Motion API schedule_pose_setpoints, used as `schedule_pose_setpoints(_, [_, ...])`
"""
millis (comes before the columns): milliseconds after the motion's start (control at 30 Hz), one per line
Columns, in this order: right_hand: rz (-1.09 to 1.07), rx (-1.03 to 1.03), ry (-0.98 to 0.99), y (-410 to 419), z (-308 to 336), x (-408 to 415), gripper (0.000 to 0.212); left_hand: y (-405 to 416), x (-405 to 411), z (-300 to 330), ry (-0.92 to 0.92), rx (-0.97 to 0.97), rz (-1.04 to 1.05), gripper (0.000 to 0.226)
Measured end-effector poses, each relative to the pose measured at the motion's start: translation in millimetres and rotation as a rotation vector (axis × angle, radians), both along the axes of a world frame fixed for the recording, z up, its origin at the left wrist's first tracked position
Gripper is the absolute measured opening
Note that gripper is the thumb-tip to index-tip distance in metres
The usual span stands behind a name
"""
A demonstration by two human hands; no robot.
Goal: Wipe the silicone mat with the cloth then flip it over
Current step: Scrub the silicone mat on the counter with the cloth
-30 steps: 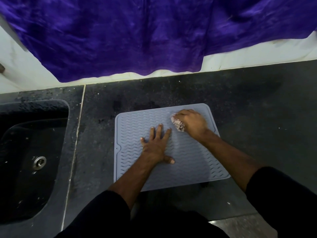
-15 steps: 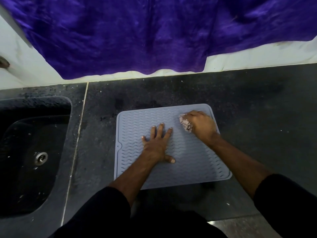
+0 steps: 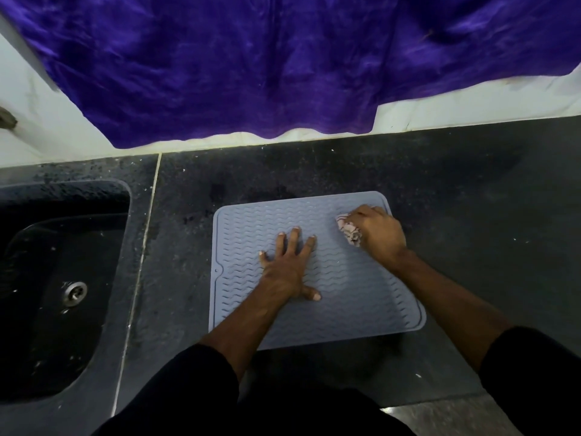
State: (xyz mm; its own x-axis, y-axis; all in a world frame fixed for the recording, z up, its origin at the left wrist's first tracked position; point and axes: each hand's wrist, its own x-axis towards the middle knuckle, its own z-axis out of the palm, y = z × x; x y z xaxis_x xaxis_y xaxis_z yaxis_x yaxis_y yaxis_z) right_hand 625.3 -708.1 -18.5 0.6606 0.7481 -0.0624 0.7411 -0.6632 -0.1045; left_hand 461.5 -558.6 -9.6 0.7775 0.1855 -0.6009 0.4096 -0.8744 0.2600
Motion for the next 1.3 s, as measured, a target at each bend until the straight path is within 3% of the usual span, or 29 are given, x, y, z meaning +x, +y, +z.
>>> schedule_pose_setpoints(100, [-0.066,0.048,0.025,7.7,10.6,7.5,0.028,-0.8,0.5,0.4,0.002,-0.001,0.005,0.128])
schedule_pose_setpoints(200, [0.056,0.111,0.070,33.7,10.2,-13.1,0.034,-1.4,1.5,1.0,0.006,0.015,-0.003,0.126])
schedule_pose_setpoints(300, [0.169,0.034,0.061,41.7,3.3,-36.2,0.045,-1.8,0.6,0.8,-0.002,0.027,-0.014,0.125])
schedule_pose_setpoints(500, [-0.049,-0.009,-0.011,19.8,6.6,-8.7,0.028,0.0,0.6,-3.0,-0.007,0.003,0.000,0.128])
schedule_pose_setpoints(567, [-0.069,0.052,0.001,29.1,10.8,-8.8,0.028,0.0,1.0,-4.2,-0.007,0.003,-0.004,0.128])
schedule_pose_setpoints(667, [0.085,0.166,0.086,58.9,12.8,-30.6,0.034,-0.4,1.1,-4.8,-0.009,0.026,-0.018,0.126])
schedule_pose_setpoints(767, [0.200,0.032,0.085,77.7,8.8,-48.8,0.044,-2.4,1.0,-4.9,-0.006,0.048,-0.027,0.122])
schedule_pose_setpoints(1033, [-0.024,-0.021,0.025,55.2,13.6,-21.9,0.043,-1.0,1.4,-5.4,-0.017,0.016,-0.005,0.128])
schedule_pose_setpoints(1133, [0.084,0.043,0.021,86.8,20.8,-32.4,0.041,-1.6,3.0,-4.1,0.002,0.029,-0.008,0.129])
schedule_pose_setpoints(1300, [0.211,-0.067,0.035,110.2,10.5,-47.0,0.038,-1.7,2.4,-6.5,-0.001,0.026,-0.016,0.126])
